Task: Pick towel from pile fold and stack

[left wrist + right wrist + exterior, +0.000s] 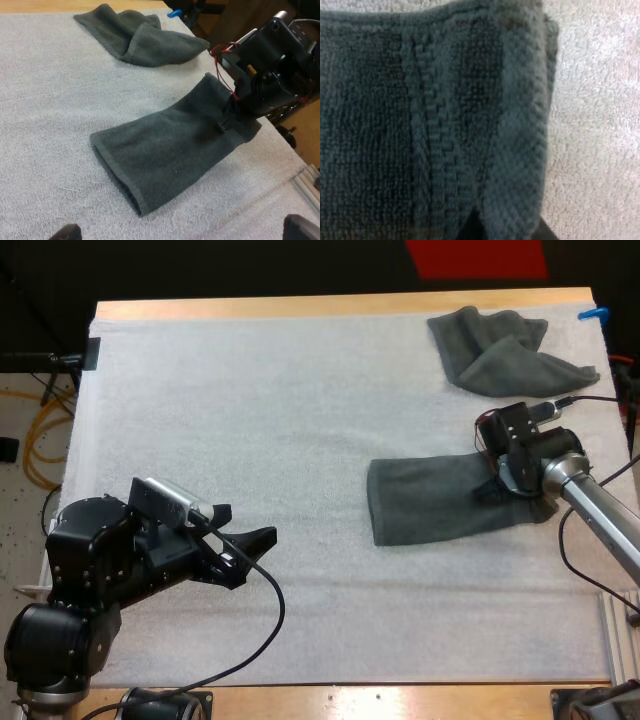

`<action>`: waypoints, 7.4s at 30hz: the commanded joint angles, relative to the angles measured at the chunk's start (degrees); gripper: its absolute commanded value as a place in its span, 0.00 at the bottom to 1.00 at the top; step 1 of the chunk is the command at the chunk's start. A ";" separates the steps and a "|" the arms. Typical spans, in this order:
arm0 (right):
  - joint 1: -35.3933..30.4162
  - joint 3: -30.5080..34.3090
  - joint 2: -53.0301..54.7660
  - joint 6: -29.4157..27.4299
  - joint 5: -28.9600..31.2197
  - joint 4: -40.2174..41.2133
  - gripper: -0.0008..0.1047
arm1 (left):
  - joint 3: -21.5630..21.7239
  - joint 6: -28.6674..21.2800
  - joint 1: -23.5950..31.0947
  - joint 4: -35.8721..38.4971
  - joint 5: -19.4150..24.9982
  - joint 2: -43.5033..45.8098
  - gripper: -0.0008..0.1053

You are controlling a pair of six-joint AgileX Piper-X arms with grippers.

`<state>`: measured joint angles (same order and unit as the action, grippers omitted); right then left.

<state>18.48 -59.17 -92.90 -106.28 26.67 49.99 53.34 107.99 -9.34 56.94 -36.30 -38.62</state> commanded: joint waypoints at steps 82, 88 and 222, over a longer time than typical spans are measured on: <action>8.81 -10.16 -3.50 23.29 -57.45 -13.77 0.61 | 0.30 -0.07 0.03 1.42 -0.79 0.11 0.71; 12.26 -10.16 -4.70 25.29 -59.60 -13.77 0.61 | 0.30 -0.07 0.03 1.42 -0.79 0.11 0.71; 19.03 -10.65 44.67 17.60 -34.40 16.64 0.61 | 0.74 35.22 -23.43 -34.13 11.77 -62.50 0.71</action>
<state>37.54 -69.38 -48.30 -88.60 -7.82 67.04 54.50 142.92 -31.92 22.60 -25.25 -100.20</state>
